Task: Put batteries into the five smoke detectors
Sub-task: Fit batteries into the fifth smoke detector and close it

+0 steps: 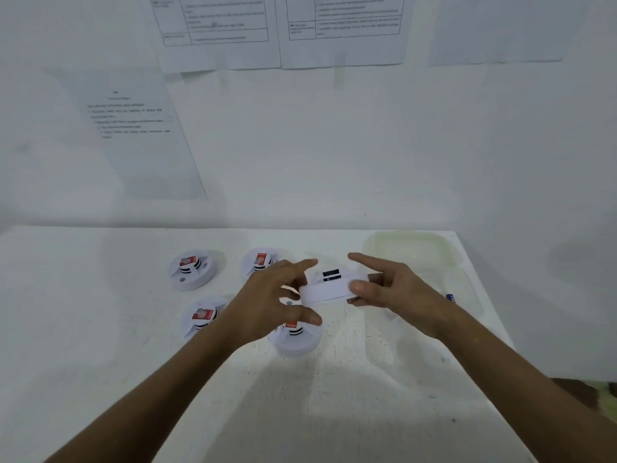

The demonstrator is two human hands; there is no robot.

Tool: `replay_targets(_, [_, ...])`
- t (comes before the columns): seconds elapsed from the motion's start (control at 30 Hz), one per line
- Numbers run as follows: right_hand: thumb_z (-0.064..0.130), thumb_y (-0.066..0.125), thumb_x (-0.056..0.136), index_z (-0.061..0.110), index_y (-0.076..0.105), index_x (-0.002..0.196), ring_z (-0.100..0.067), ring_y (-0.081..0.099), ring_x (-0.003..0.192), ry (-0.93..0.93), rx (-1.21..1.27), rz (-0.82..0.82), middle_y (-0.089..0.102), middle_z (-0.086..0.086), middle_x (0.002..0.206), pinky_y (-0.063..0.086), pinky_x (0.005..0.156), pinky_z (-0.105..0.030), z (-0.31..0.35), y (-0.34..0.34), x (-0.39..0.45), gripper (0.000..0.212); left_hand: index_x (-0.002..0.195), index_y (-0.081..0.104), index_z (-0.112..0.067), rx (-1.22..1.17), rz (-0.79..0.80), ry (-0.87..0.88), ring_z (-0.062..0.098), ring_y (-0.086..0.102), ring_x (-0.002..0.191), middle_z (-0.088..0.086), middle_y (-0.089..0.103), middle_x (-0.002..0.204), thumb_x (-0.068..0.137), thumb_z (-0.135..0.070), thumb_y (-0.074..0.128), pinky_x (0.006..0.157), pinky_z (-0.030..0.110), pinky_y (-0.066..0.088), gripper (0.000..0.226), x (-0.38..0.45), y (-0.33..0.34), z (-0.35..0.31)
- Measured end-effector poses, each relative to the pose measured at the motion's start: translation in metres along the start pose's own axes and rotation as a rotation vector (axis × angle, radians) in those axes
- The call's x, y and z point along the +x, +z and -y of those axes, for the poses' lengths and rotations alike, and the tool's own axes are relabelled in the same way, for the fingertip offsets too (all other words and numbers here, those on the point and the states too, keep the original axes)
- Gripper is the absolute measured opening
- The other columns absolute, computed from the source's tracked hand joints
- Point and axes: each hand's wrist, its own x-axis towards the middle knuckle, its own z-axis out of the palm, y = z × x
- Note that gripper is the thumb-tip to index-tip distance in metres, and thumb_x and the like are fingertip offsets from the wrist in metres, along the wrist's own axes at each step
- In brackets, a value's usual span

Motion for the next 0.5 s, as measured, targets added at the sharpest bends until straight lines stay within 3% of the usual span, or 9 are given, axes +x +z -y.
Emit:
replay_targets(0.1, [0.025,0.077,0.068,0.033,0.037,0.146,-0.01,0.071,0.102,-0.079,-0.008,-0.009,0.077,0.008,0.105,0.054,0.086,-0.017,-0.001,-0.002,0.0,0.088,0.134,0.053,-0.026,-0.156,0.097,-0.09,0.009,0.065,0.102,-0.011,0.067,0.113,0.058,-0.034,0.086,0.09,0.03,0.056,0.083,0.003,-0.006,-0.007])
replay_targets(0.2, [0.019,0.08,0.063,0.029,0.039,0.145,-0.009,0.07,0.104,-0.11,0.012,-0.012,0.076,0.011,0.107,0.055,0.084,-0.017,-0.003,-0.004,0.001,0.092,0.131,0.058,-0.027,-0.208,0.205,-0.024,0.017,0.066,0.104,-0.01,0.071,0.113,0.064,-0.029,0.082,0.09,0.031,0.056,0.071,0.003,-0.014,-0.016])
replay_targets(0.33, [0.019,0.09,0.055,0.024,0.047,0.143,-0.01,0.067,0.11,-0.126,-0.099,-0.033,0.072,0.015,0.117,0.057,0.086,-0.029,-0.006,-0.005,0.003,0.098,0.131,0.057,-0.029,-0.247,0.249,-0.049,0.014,0.063,0.113,-0.011,0.068,0.12,0.071,-0.016,0.085,0.091,0.03,0.055,0.068,0.003,-0.015,-0.019])
replay_targets(0.5, [0.018,0.095,0.059,0.025,0.053,0.14,-0.015,0.062,0.116,-0.152,-0.206,-0.019,0.067,0.012,0.127,0.056,0.093,-0.048,-0.012,-0.005,0.005,0.092,0.125,0.056,-0.043,-0.215,0.205,-0.057,0.005,0.062,0.109,-0.019,0.067,0.116,0.07,-0.021,0.086,0.086,0.026,0.056,0.066,0.0,-0.01,-0.017])
